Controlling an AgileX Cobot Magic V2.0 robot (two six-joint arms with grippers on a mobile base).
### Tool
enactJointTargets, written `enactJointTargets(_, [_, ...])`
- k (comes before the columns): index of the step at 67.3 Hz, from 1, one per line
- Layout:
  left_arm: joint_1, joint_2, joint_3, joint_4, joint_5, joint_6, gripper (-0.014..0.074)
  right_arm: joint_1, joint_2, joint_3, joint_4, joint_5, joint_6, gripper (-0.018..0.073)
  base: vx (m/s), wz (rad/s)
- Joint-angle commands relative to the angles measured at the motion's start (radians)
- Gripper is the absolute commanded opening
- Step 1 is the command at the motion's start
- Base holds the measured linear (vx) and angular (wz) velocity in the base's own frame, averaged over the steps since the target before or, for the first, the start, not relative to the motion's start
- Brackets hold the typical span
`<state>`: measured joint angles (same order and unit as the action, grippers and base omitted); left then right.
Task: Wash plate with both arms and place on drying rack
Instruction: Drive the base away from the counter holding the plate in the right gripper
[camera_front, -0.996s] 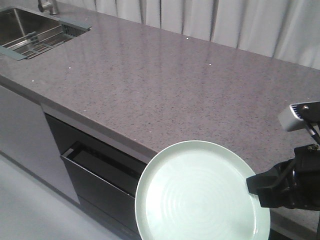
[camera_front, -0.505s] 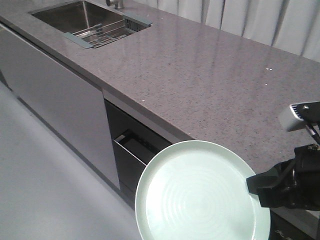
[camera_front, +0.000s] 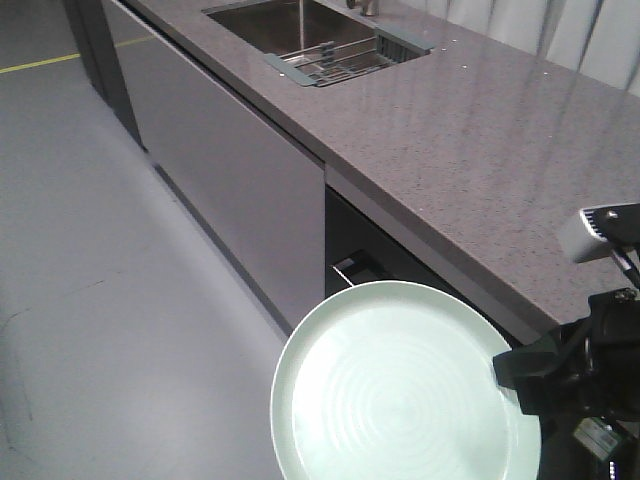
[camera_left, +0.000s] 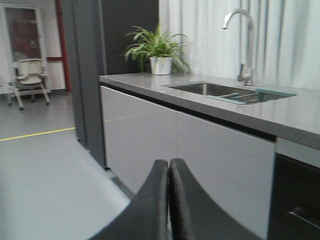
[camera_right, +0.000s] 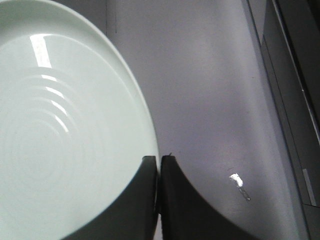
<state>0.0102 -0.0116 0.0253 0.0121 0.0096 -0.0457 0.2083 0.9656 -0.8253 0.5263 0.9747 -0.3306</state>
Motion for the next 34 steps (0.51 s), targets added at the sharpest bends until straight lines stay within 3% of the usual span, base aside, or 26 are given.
enactJointTargets(1, [-0.004,-0.013,-0.031,-0.002,-0.068,-0.005,-0.0006,-0.001,-0.013,-0.026,0.036,-0.037,-0.011,-0.0004,-0.05,0.43])
enactJointTargets(34, [-0.004,-0.013,-0.031,-0.002,-0.068,-0.005,-0.0006,-0.001,-0.013,-0.026,0.036,-0.037,-0.011,-0.0004,-0.04,0.41])
